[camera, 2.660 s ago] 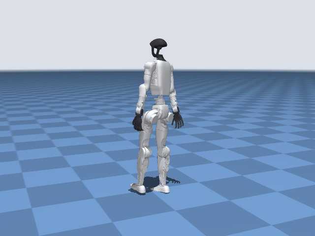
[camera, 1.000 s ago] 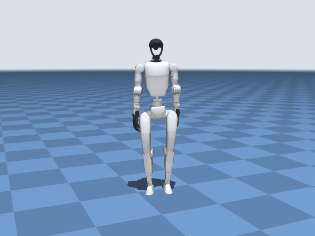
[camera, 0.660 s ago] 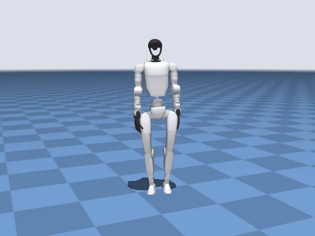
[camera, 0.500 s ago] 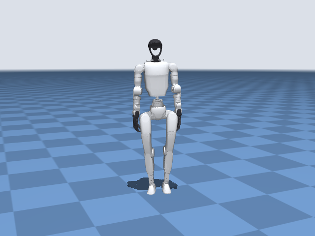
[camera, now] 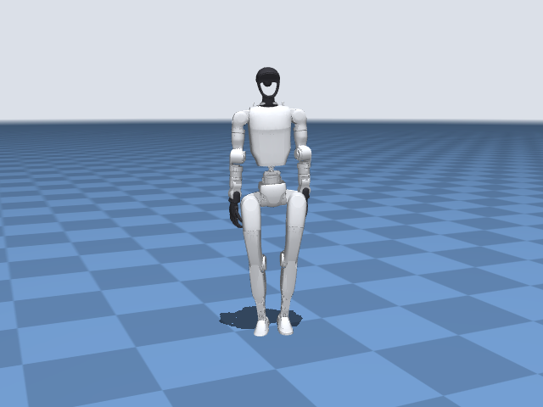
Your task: Upper body actions
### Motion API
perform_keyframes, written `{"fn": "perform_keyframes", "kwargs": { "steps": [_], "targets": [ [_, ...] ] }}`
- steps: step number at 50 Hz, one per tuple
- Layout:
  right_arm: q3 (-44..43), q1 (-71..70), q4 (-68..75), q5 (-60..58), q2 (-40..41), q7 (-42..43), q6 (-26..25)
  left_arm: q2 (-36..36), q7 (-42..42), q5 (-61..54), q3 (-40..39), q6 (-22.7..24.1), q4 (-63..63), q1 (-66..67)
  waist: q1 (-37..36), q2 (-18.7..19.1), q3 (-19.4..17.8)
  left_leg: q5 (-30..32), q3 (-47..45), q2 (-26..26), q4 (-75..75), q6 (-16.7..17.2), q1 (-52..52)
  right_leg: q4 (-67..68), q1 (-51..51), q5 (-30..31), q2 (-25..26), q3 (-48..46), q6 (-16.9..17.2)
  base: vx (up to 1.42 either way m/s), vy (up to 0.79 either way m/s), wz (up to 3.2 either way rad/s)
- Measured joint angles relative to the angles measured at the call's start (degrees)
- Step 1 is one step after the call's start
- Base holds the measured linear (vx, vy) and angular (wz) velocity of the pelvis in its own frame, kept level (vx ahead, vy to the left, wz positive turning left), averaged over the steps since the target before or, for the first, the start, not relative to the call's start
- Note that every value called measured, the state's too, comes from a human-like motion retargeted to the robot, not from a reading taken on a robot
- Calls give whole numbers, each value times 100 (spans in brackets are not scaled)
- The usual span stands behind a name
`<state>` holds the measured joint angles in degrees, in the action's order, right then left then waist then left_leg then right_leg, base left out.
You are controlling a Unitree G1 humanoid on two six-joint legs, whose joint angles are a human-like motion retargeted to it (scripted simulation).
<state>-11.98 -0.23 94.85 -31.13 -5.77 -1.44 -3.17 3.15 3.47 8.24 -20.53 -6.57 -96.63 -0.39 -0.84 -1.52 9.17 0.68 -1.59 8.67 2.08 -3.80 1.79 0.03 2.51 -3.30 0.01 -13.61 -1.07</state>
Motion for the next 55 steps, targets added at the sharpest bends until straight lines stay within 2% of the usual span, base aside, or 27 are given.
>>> {"fn": "perform_keyframes", "kwargs": {
  "steps": [55],
  "targets": [
    [103,-16,48,-110,-37,-46,35,-72,-9,-18,157,64,119,-149,-75,-35,-19,12,-228,-6,-44,-13,59,2,37,415,135,193,-225,0,0,0]
  ]
}}
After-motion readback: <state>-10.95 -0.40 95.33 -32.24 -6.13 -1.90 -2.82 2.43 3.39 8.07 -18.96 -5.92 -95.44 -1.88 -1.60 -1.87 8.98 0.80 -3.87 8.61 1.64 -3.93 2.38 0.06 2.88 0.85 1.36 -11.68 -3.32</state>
